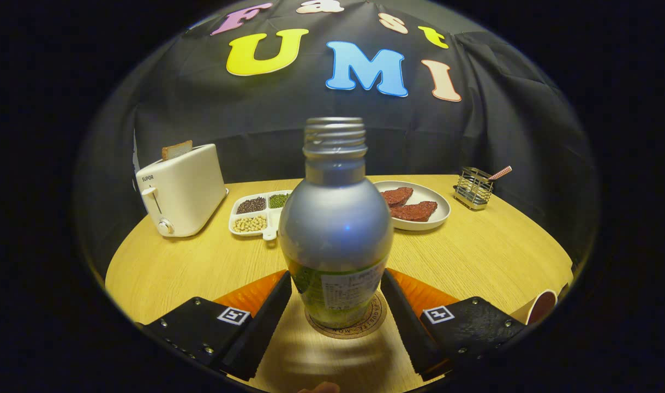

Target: Take the bottle from table, then pour the juice into the cup, finally place the bottle on the coaster

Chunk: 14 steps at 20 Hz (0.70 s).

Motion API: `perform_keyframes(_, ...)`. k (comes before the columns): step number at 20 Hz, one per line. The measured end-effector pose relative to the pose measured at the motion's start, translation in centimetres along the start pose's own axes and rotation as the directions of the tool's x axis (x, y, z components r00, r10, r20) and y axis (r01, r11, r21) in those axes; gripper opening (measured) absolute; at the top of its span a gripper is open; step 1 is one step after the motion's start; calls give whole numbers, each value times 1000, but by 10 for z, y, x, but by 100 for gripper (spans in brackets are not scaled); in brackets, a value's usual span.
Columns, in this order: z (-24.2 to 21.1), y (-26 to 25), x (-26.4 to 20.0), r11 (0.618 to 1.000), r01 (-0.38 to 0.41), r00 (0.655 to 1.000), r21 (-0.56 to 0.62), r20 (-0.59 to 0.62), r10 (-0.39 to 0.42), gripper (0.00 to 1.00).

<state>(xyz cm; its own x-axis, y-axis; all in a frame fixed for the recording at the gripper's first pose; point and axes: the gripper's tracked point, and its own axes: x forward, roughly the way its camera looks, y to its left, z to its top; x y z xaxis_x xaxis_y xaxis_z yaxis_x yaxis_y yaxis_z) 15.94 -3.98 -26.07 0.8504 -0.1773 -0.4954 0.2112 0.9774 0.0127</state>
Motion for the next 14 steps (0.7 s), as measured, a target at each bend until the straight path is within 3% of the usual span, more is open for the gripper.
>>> perform_keyframes(14,69,-17,-123,997,-81,977,14,200,77,99)
